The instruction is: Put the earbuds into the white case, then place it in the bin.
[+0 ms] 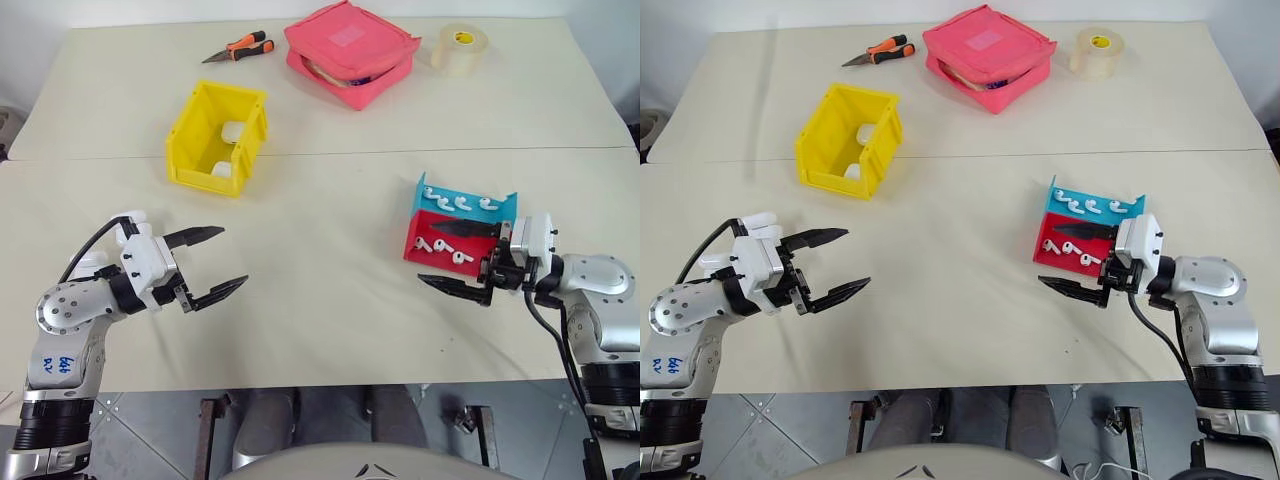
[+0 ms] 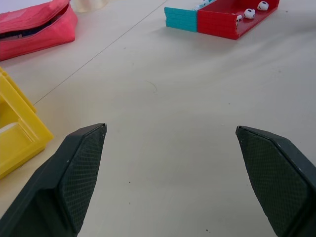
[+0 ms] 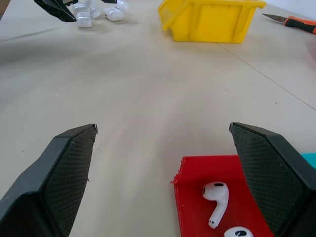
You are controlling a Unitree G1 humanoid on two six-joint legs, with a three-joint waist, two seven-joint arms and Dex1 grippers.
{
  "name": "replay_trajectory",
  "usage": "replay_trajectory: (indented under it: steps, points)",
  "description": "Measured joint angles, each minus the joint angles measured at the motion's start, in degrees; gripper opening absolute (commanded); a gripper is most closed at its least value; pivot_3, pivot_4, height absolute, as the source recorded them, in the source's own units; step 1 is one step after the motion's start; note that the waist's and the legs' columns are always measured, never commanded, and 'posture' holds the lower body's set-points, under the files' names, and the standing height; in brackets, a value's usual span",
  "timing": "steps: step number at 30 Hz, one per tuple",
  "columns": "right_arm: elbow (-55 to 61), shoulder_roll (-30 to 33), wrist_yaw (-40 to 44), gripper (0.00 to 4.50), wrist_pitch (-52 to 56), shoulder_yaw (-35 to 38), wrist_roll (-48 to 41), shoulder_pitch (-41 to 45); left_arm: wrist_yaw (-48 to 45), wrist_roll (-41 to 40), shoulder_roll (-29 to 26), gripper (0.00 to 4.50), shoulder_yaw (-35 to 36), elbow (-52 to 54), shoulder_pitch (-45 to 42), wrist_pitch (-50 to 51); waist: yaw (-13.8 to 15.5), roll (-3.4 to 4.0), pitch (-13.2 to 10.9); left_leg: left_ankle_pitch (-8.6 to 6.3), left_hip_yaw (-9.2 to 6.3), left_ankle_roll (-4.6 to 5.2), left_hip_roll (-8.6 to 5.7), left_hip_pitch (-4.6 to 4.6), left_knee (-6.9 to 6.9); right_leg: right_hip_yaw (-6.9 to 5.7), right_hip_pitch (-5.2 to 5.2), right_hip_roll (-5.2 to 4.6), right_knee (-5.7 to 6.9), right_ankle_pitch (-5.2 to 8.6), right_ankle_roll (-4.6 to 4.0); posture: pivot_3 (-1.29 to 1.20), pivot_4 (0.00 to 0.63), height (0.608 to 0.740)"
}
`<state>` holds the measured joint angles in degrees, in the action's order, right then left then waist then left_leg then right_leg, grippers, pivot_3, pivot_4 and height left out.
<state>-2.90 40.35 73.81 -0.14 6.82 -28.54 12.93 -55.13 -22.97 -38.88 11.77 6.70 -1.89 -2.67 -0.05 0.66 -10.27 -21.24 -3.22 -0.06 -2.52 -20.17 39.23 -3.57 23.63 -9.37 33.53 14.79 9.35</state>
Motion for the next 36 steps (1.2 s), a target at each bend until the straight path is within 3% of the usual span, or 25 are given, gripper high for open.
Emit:
replay_trajectory:
  steps: [7,11,17,23,29,32,36]
  points:
    - [0.39,-1.06,0.13,4.50,0.83,-0.18,-0.42,0.17,6.03,0.63,1.68,4.46,3.34,2.15,3.21,0.33,-0.03,0.00,0.00,-0.01,-0.01,-0.01,0.02,0.00,0.00,0.00,0.01,0.00,0.00,0.00,0.00,0.00,0.150,0.740]
    - [3.64,-4.90,-1.02,4.50,3.23,-2.21,-2.03,2.69,14.65,-0.52,6.87,4.46,8.34,7.08,8.32,3.51,-0.26,-0.01,-0.01,-0.06,-0.24,-0.11,0.19,0.06,0.00,0.04,0.07,0.08,0.02,0.00,0.00,0.00,0.150,0.740]
    - [6.81,-12.14,-2.23,4.50,2.64,-7.68,-1.89,7.86,28.62,-0.19,18.19,4.46,16.98,17.23,23.53,6.20,0.01,-0.06,-0.01,-0.12,-0.28,-0.14,0.20,0.04,0.01,0.10,0.07,0.12,-0.06,0.01,-0.01,0.00,0.150,0.740]
    - [6.67,-13.69,-1.10,4.50,-0.46,-8.95,-1.61,9.35,37.73,-0.01,25.08,4.46,19.61,23.50,31.75,10.99,1.58,-0.20,0.04,-0.19,-0.41,-0.05,0.13,0.00,0.10,0.08,0.00,0.12,-0.08,0.02,-0.04,0.00,0.150,0.740]
    - [4.29,-12.52,0.40,4.50,-0.91,-8.80,-1.63,9.34,42.21,-2.93,23.99,4.46,19.60,30.49,31.91,20.87,1.24,-0.23,0.05,-0.21,-0.38,-0.08,0.17,0.01,0.09,0.09,0.04,0.15,-0.04,0.04,-0.09,0.00,0.150,0.740]
    - [3.37,-11.14,0.69,4.50,-0.08,-8.44,-1.74,9.25,45.76,-5.39,20.72,4.46,20.02,34.62,31.27,30.45,1.21,-0.23,0.05,-0.21,-0.38,-0.09,0.20,0.02,0.09,0.10,0.04,0.20,-0.02,0.06,-0.11,0.00,0.150,0.740]
    - [2.74,-9.55,0.93,4.50,2.32,-8.31,-1.98,9.05,53.07,-12.98,13.33,4.46,23.65,39.41,25.03,50.66,1.21,-0.23,0.05,-0.21,-0.39,-0.12,0.23,0.05,0.10,0.21,0.06,0.26,0.10,0.08,-0.14,0.00,0.150,0.740]
